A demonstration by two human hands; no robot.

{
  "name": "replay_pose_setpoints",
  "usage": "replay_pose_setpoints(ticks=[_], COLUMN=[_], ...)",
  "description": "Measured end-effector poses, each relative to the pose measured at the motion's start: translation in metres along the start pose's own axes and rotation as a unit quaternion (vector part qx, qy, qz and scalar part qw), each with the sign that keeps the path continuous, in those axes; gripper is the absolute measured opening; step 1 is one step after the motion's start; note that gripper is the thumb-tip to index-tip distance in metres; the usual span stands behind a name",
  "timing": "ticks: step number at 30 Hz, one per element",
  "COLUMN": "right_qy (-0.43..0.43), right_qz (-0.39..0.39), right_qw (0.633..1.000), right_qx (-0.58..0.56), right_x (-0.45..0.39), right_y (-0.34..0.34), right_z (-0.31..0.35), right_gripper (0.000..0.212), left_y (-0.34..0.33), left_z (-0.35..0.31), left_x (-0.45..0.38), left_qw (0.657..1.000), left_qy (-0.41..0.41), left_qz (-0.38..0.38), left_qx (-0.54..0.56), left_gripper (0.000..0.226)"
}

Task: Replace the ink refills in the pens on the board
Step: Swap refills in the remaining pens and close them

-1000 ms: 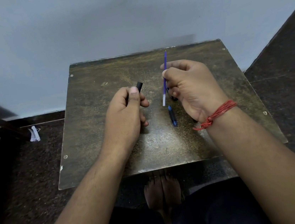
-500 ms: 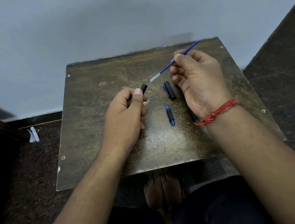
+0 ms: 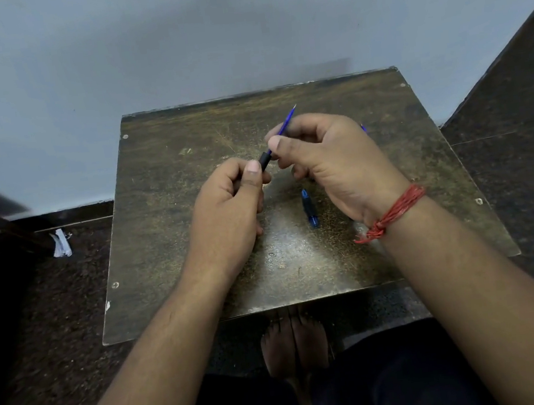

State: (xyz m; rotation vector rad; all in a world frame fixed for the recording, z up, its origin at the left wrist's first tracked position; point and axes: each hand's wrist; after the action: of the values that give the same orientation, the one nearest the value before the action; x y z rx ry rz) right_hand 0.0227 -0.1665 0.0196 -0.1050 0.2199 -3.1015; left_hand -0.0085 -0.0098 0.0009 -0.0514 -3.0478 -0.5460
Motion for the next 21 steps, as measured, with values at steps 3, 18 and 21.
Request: replay_pose_setpoints(ticks=[3, 18, 21], right_qy=[0.003, 0.061, 0.047], right_qz=[-0.037, -0.130, -0.083], right_qw=[0.999, 0.967, 0.895], right_qx=[-0.015, 0.210, 0.435], right_x=[-0.001, 0.002, 0.009], right_y=[0.004, 0.019, 0.022], right_z=[0.002, 0.014, 0.025], right_gripper=[0.004, 0.017, 0.018], left_y=[0.000, 0.000, 0.001], left_z=[0.000, -0.002, -0.001], left_x=[0.001, 0.001, 0.001], left_qw=[1.000, 1.000, 1.000], left_qy=[-0.001, 0.007, 0.009], left_qz=[0.000, -0.005, -0.004], left_qx=[0.002, -0.004, 0.001], left_gripper=[0.033, 0.032, 0.032])
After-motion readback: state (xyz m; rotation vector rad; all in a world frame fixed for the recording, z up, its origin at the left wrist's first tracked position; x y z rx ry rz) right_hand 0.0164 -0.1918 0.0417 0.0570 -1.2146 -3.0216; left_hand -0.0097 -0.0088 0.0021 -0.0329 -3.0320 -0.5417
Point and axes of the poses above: each hand's wrist, its own x-axis away from the middle knuckle, its own y-axis out of the back of the hand, z = x × y, and after that the axes turned 9 degrees about -x, right-handed
